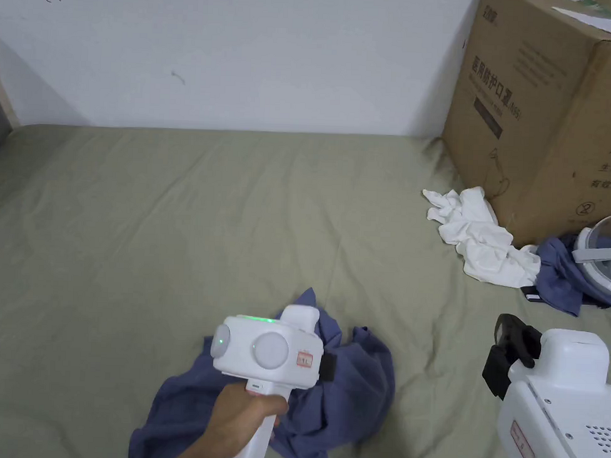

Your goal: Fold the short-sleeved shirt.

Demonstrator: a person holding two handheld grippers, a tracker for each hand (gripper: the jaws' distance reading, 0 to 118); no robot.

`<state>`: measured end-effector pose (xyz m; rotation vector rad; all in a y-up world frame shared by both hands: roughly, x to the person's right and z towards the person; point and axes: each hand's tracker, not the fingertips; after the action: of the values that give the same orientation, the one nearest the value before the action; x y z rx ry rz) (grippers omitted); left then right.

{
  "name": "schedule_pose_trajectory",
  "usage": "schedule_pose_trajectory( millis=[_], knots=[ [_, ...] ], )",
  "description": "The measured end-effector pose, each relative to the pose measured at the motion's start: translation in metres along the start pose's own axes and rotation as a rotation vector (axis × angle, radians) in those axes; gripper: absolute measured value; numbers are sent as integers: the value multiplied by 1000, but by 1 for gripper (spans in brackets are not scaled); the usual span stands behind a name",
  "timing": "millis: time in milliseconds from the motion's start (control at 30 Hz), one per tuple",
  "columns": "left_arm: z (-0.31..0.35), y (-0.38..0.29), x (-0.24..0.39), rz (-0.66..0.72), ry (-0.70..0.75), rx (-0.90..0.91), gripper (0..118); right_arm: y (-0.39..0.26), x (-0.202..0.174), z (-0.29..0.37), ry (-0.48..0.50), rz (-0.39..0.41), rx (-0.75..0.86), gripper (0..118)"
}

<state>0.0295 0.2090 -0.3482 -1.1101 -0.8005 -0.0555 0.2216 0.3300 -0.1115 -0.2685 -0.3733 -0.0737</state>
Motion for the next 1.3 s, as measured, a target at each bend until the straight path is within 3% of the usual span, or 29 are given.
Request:
schedule_pose_trajectory(
  millis=[67,100,267,500,833,967,1000,1067,1133,1167,1300],
  knots=[
    [-15,-9,-4,29,34,-34,21,-1,-1,0,1,-2,-8,3],
    [-21,-12,-7,40,46,-45,44,-2,-2,-1,1,-1,-10,3],
    [-1,-16,-2,101,16,21,111,-2,-6,0,6,9,-8,3],
    [88,-2,6,29,34,344,115,9,-12,2,9,6,21,4],
    [202,-6,-12,-45,326,731,115,29,-24,6,28,4,80,4],
    [223,-20,-32,-10,378,849,112,35,-30,6,37,7,100,4],
    [227,-24,-36,-11,379,876,105,36,-31,6,38,7,105,4],
    [232,-31,-44,-1,399,912,78,38,-33,6,44,7,112,4],
    [236,-36,-52,3,394,912,24,40,-35,6,47,9,120,4],
    [238,-37,-55,7,384,911,12,41,-36,5,49,10,122,4],
    [239,-43,-60,-1,381,939,4,42,-38,4,49,17,131,4]
  ],
)
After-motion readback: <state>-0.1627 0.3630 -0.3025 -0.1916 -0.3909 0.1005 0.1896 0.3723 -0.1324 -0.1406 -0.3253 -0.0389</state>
